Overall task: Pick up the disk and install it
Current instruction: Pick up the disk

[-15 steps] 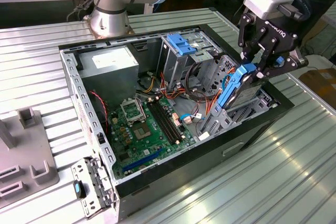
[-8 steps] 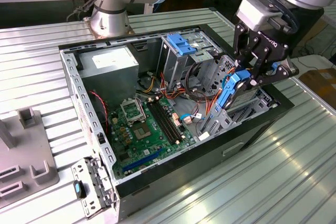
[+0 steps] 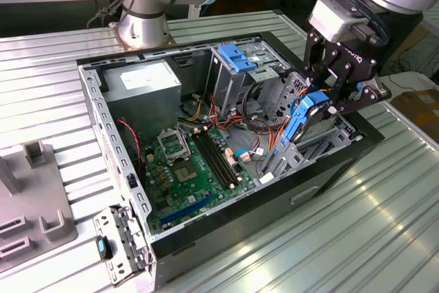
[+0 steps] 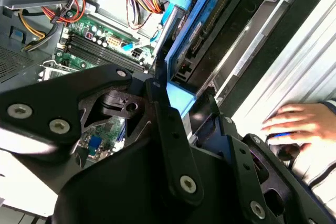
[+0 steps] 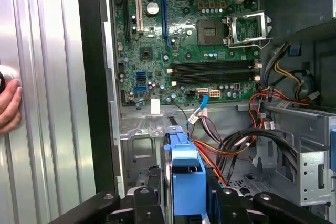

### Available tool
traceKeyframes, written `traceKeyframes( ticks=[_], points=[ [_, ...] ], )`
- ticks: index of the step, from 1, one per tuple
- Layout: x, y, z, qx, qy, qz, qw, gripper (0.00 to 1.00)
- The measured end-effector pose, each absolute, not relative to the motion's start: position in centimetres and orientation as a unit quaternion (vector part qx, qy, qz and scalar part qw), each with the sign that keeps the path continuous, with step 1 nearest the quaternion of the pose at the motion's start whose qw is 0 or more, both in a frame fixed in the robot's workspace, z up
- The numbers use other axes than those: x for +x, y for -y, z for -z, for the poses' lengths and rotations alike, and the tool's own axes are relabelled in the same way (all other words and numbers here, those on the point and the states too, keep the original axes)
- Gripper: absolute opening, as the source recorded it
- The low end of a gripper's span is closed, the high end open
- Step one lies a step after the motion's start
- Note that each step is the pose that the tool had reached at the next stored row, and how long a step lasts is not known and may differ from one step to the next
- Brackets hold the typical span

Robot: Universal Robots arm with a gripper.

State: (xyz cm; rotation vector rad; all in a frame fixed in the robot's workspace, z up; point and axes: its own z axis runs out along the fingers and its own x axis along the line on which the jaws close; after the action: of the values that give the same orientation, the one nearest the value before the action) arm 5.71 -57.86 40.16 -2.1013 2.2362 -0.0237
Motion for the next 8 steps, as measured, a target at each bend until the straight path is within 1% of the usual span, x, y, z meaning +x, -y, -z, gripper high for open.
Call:
traceKeyframes(
  ticks=[1,2,3,4,8],
  points=[
    [5.71,57.86,-40.16,-0.684,-0.728,0.008,0.036,0.45],
    [5.71,57.86,-40.16,-0.684,-0.728,0.008,0.036,0.57],
    [5.71,57.86,-40.15,-0.684,-0.728,0.008,0.036,0.57],
    [5.71,57.86,-40.15,-0.684,-0.728,0.008,0.036,0.64],
    [6.36,57.86,-40.15,-0.684,-0.728,0.008,0.036,0.64]
  ],
)
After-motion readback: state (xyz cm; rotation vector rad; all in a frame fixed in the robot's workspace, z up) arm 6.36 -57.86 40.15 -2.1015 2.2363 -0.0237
